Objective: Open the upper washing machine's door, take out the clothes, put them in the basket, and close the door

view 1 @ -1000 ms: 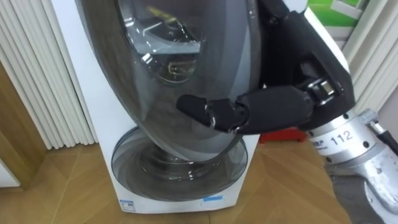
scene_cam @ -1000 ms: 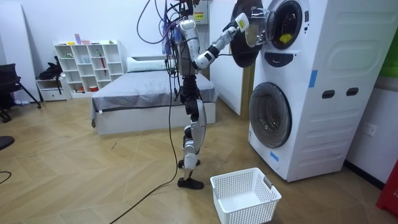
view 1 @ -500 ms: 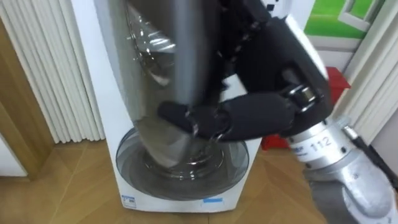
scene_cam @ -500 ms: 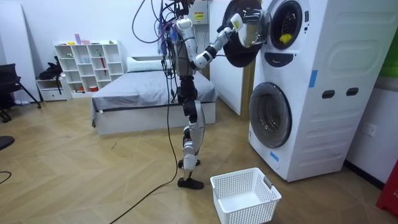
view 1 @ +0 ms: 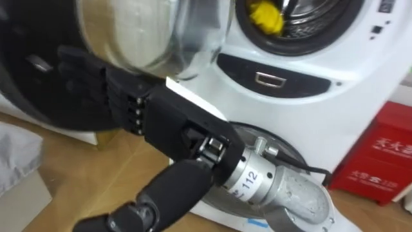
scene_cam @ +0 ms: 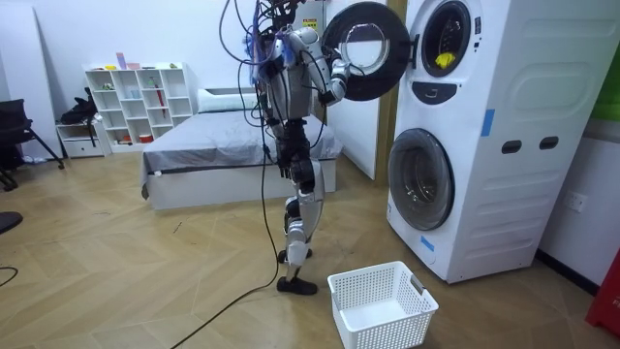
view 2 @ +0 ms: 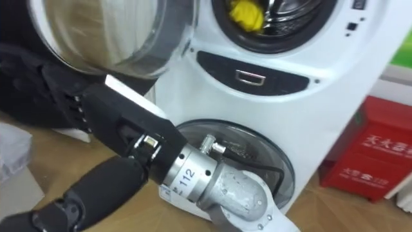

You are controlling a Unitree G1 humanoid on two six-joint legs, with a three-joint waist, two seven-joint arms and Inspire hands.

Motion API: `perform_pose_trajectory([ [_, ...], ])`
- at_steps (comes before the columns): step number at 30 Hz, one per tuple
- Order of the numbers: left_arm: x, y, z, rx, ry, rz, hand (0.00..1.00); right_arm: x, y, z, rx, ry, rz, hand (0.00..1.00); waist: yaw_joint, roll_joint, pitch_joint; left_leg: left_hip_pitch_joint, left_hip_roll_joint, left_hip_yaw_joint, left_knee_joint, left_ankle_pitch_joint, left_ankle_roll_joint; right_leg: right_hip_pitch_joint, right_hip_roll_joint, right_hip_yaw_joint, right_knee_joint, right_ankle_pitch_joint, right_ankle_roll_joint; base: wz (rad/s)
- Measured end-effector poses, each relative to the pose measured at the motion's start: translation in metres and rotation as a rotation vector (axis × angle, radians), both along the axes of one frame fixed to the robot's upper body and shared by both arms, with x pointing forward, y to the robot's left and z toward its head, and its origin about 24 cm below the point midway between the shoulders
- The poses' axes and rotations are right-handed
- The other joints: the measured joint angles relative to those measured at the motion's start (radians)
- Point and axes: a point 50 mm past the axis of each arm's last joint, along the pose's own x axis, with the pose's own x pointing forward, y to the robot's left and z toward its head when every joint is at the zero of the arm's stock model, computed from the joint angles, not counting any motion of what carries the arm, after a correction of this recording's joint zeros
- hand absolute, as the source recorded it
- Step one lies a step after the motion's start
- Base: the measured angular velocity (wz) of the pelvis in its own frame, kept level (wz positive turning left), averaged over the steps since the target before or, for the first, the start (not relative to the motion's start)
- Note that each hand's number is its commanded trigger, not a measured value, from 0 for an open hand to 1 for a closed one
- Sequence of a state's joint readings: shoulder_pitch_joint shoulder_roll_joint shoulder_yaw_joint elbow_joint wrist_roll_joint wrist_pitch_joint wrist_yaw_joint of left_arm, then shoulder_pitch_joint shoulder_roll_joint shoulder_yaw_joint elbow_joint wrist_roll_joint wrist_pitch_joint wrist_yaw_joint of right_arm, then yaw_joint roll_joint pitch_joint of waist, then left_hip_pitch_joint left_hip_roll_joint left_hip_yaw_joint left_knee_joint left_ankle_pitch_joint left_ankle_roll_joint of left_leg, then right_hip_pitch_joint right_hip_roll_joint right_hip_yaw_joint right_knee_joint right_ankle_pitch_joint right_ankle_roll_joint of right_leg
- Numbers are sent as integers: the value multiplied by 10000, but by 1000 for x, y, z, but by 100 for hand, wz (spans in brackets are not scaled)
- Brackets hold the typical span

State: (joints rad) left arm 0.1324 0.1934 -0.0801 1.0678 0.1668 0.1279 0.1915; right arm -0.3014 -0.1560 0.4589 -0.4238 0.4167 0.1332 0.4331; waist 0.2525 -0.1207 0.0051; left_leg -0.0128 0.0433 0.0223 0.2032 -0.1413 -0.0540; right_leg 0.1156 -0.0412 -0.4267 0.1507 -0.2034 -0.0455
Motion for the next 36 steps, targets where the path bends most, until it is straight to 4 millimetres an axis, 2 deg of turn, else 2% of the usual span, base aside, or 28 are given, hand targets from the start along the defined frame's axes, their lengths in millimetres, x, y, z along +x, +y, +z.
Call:
perform_pose_trajectory([
  [2,5,-4,0,-205,-184,-59,0,0,-1,-1,-118,-44,39,0,-13,136,94,-14,-34,9,-15,-18,30,23,-27,-14,-3,-22,37,0],
  [4,10,-5,1,-259,-395,-114,0,0,-2,-1,-163,-49,29,0,-13,160,111,-14,-42,23,-66,-18,30,3,-33,-24,-19,-28,46,0],
  [8,19,-7,3,-370,-719,-217,0,0,-2,-1,-203,-77,112,0,-46,181,117,44,-51,54,-172,-17,30,-13,-41,10,-24,-28,46,0],
  [14,20,-8,3,-306,-894,-86,0,0,-3,0,-172,-100,69,0,-260,203,103,81,-62,25,-281,-17,31,8,-33,144,-8,-28,48,6],
  [18,17,-9,3,-309,-879,108,0,4,-13,9,110,-432,-471,0,-399,288,75,90,-61,44,-297,-17,31,-3,-25,273,4,-28,47,0],
  [21,12,-9,2,-332,-807,301,0,6,-26,21,477,-861,-1272,0,-721,434,68,83,-59,54,-303,-19,34,-7,-26,288,16,-27,48,2],
  [22,9,-9,1,-322,-742,332,0,7,-33,25,567,-1045,-1613,0,-866,447,34,83,-61,60,-307,-17,39,-11,-32,288,24,-26,50,0],
  [24,4,-7,1,-201,-697,485,0,9,-45,32,754,-1297,-2238,0,-1084,532,27,146,-60,90,-315,-10,49,23,-31,336,27,-26,50,-8],
  [26,-6,-3,0,-2,-610,834,0,10,-59,33,913,-1365,-3101,0,-1293,610,-27,267,-37,230,-355,-9,52,128,-26,456,26,-26,50,-13],
  [28,-16,1,0,170,-447,1085,0,9,-67,33,989,-1336,-3579,0,-1522,609,-43,302,-29,270,-357,-9,51,149,-26,469,23,-26,50,-8],
  [30,-23,3,-1,226,-327,1317,0,8,-76,31,1003,-1260,-4044,0,-1678,571,-68,363,-14,452,-355,-9,51,103,-32,600,8,-27,50,-18],
  [32,-28,6,-1,272,-275,1660,0,8,-93,30,1050,-1249,-4913,0,-1748,446,-143,363,-5,693,-347,-9,51,49,-52,736,-17,-33,60,-17],
  [36,-38,9,-1,347,-64,2013,0,10,-111,34,1387,-1456,-6271,0,-1939,320,-186,409,-26,856,-347,-7,54,66,-88,793,-13,-47,91,-6],
])
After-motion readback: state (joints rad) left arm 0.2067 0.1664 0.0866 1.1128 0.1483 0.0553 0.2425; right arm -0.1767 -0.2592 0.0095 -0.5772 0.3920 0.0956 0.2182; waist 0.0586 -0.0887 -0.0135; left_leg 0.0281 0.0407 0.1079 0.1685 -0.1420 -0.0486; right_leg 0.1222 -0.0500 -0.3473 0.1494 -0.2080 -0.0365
